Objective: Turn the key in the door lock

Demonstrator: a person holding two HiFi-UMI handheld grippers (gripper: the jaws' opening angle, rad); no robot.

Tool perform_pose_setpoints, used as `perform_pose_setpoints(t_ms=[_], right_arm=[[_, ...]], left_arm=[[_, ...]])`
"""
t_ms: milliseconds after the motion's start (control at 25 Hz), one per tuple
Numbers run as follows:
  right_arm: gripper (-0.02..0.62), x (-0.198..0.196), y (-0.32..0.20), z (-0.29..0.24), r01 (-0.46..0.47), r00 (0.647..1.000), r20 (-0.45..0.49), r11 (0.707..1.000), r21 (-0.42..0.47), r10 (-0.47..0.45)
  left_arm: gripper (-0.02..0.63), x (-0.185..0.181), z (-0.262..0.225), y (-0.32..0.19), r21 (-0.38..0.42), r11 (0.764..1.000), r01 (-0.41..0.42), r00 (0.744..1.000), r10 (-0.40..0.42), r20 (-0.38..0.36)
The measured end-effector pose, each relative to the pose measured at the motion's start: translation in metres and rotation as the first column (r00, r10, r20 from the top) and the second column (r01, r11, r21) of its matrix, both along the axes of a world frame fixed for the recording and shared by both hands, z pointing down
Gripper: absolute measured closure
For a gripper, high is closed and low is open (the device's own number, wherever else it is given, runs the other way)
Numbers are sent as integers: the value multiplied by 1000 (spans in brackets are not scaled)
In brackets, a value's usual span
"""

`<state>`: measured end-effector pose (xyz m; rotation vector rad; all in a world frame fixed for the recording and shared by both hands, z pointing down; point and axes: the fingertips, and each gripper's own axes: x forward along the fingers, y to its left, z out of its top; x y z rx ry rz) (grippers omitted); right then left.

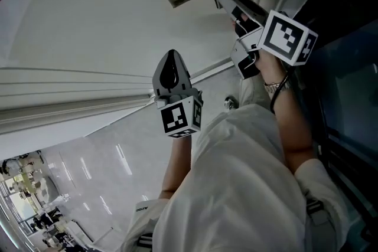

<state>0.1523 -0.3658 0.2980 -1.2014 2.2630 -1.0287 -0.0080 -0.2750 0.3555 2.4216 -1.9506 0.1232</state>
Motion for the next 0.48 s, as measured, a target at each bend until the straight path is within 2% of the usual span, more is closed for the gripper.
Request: perform_pose_setpoints(t_ms=[80, 120, 200, 280, 360, 400, 480], right_arm=[[457, -2, 5, -3, 8, 984, -179, 997, 78, 6], [456, -3, 8, -5, 23, 962, -273, 993, 115, 9], [456, -6, 13, -6, 60, 895, -445, 984, 170, 22], [456, -4, 15, -5, 77, 812, -580, 975, 207, 59], [456, 1, 17, -3, 76, 706, -697, 966, 249, 124], [456, 5, 17, -2, 78, 639, -752, 959, 273, 162], [456, 11, 15, -2, 105, 472, -849, 941, 322, 237]], left_arm=[[600, 1, 0, 1, 0, 1000, 0, 1000, 0, -6], [600, 2, -1, 1, 4, 1000, -1, 1000, 1, -9], [600, 4, -2, 2, 12, 1000, -3, 1000, 3, -16], [600, 6, -3, 2, 17, 1000, -5, 1000, 5, -24], [600, 7, -6, 2, 26, 1000, -5, 1000, 6, -31], [600, 7, -7, 2, 29, 1000, -5, 999, 6, -34], [600, 6, -10, 2, 37, 999, -3, 999, 5, -43]])
